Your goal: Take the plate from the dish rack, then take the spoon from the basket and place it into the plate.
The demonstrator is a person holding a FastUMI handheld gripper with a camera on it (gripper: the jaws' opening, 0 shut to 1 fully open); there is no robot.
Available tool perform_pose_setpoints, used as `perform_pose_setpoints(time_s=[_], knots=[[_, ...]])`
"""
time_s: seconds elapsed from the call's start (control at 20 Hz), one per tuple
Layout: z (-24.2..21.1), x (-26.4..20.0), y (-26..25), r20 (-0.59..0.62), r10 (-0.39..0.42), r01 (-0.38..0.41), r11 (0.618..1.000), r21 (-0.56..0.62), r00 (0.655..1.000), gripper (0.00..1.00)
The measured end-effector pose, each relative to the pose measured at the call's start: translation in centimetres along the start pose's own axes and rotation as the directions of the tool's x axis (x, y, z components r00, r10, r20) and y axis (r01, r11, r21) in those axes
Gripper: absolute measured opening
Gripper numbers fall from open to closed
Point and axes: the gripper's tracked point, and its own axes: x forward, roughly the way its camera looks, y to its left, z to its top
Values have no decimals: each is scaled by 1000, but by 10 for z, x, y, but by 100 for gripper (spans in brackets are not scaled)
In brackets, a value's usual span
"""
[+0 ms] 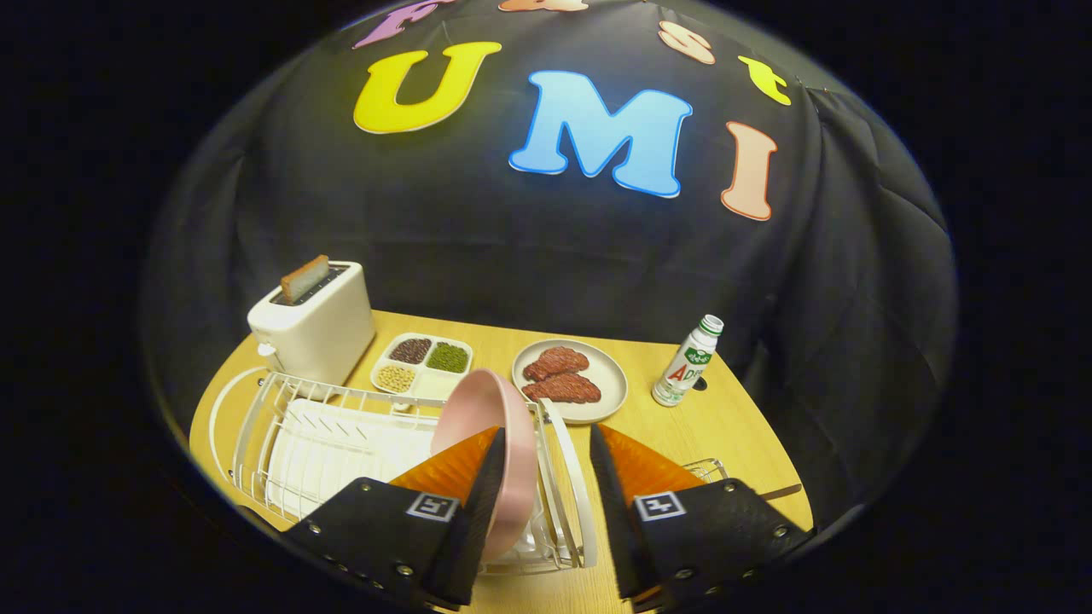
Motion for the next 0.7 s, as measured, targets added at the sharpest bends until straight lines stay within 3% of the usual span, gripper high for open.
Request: perform_pose_setpoints(time_s=[0.05, 0.2, 0.25, 0.3, 0.7], knots=[[-3, 5, 2, -18, -5, 5, 1000, -5, 1000, 54], [-7, 12, 4, -55, -52, 49, 997, -60, 997, 15], [-10, 18, -1, -66, -81, 76, 994, -75, 995, 15], [-6, 12, 0, -73, -94, 87, 991, -97, 993, 4], [21, 0, 7, -37, -184, 169, 953, -251, 982, 4]])
